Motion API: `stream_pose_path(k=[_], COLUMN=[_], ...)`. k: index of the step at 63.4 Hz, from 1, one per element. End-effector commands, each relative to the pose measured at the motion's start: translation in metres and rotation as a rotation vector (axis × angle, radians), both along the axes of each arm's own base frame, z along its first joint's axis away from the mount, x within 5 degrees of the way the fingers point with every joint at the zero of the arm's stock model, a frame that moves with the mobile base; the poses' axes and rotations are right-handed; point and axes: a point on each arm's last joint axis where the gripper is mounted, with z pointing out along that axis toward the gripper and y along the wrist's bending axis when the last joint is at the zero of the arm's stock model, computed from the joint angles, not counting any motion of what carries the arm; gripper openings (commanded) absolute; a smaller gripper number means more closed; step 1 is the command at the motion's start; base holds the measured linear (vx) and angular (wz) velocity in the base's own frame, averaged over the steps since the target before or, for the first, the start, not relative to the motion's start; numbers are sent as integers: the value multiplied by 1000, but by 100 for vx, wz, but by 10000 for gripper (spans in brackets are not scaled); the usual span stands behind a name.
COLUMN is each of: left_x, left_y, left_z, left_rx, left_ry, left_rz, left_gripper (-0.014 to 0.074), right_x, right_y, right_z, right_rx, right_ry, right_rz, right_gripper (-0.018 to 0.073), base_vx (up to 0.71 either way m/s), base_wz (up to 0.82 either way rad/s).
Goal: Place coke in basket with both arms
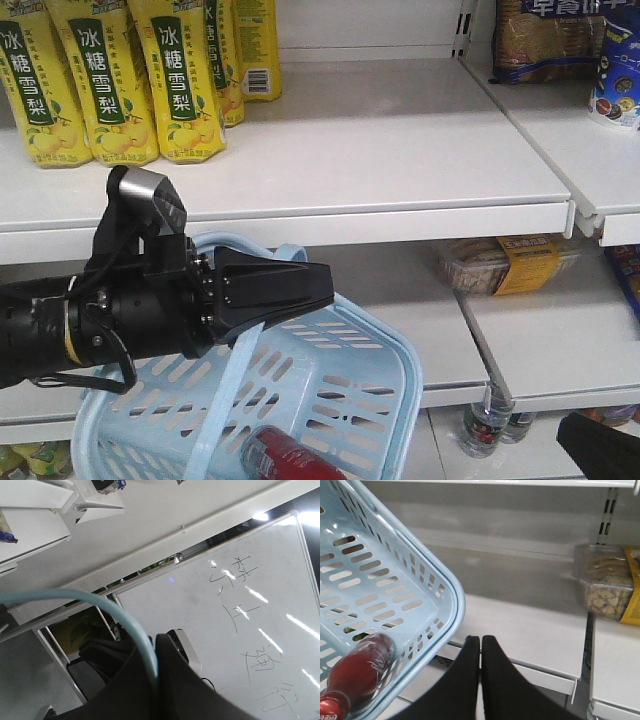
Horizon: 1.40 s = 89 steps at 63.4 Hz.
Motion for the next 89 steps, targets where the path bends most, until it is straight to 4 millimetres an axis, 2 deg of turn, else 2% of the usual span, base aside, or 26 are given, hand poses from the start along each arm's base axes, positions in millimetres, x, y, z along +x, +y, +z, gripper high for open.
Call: stream_pose_path(k=[1,18,34,61,68,77,89], left_x=[-10,-4,-5,-6,-5,-3,-17], left_y=[3,3,-5,-8,-3,15,38], left_z=[34,30,27,36,34,18,-2], left_rx=[-207,-173,-29,111,156,233,414], left_ry=[-58,-65,-199,-567,-598,-545,-602], left_rz=[-65,4,131,351,445,614,714], left_gripper=[-6,-6,-6,-6,-6,-6,-6], right_x=[2,2,2,2,2,2,2], right_y=[-2,-2,-2,-2,-2,-2,-2], right_z=[12,12,12,12,12,12,12], right_rx=[30,30,30,29,29,29,29], right_ry=[-49,-49,-48,-48,-48,-48,-48], right_rz=[-31,-31,-30,-29,-29,-29,-29], right_gripper=[-5,-5,-5,-5,-5,-5,-5], base_vx=[0,0,0,0,0,0,0], base_wz=[0,0,0,0,0,0,0])
